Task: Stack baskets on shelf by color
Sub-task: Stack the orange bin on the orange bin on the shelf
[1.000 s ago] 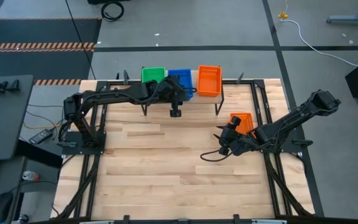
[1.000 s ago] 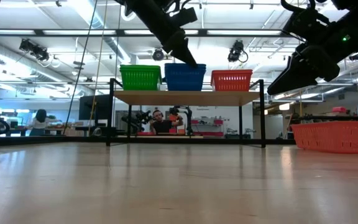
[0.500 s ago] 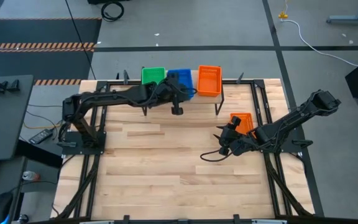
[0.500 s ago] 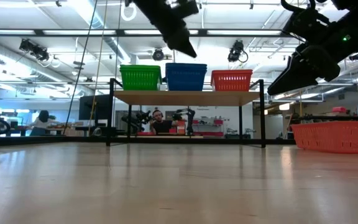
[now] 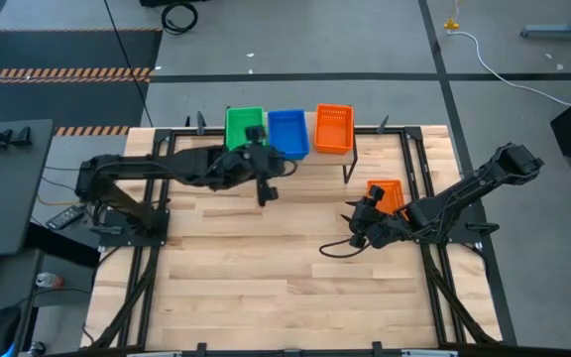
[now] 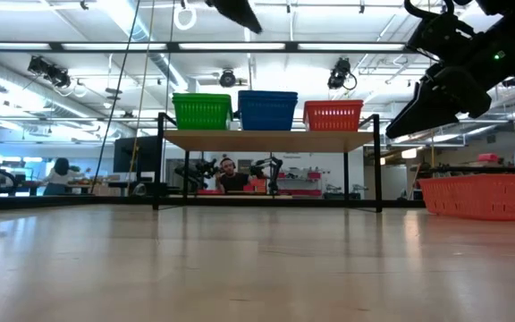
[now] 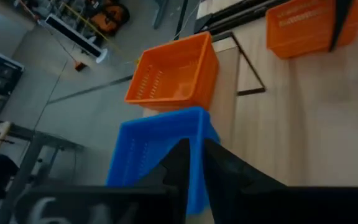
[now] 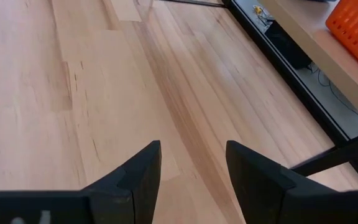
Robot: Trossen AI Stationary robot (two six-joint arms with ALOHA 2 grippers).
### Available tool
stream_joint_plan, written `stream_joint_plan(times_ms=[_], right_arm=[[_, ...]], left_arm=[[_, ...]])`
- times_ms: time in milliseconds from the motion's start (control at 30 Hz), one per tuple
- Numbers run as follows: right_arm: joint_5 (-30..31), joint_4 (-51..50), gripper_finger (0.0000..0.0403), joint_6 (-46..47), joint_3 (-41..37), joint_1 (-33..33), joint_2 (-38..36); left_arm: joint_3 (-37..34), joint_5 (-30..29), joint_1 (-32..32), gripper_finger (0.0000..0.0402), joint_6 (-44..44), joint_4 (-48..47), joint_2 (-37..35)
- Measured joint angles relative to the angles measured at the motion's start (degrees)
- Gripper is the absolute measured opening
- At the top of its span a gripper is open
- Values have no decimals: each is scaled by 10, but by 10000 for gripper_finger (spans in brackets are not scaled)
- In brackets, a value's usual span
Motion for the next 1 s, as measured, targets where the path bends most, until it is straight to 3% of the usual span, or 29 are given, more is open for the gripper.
stream_joint_plan(times_ms=[200,367,667,833,1000], right_arm=[[-1,2,187,0,0,0,0],[-2,2,187,1,0,0,0],[-4,-2,187,6,0,-4,0],[-4,1,187,5,0,-16,0],[-4,17,187,-4,0,-31,0]], left_arm=[[-20,-10,-31,36,-118,-86,-50],[-153,-7,-48,18,-157,-24,-104],[-491,108,-86,8,-190,375,-231],[-614,147,-98,13,-219,524,-263],[-723,231,-98,7,-245,732,-256]])
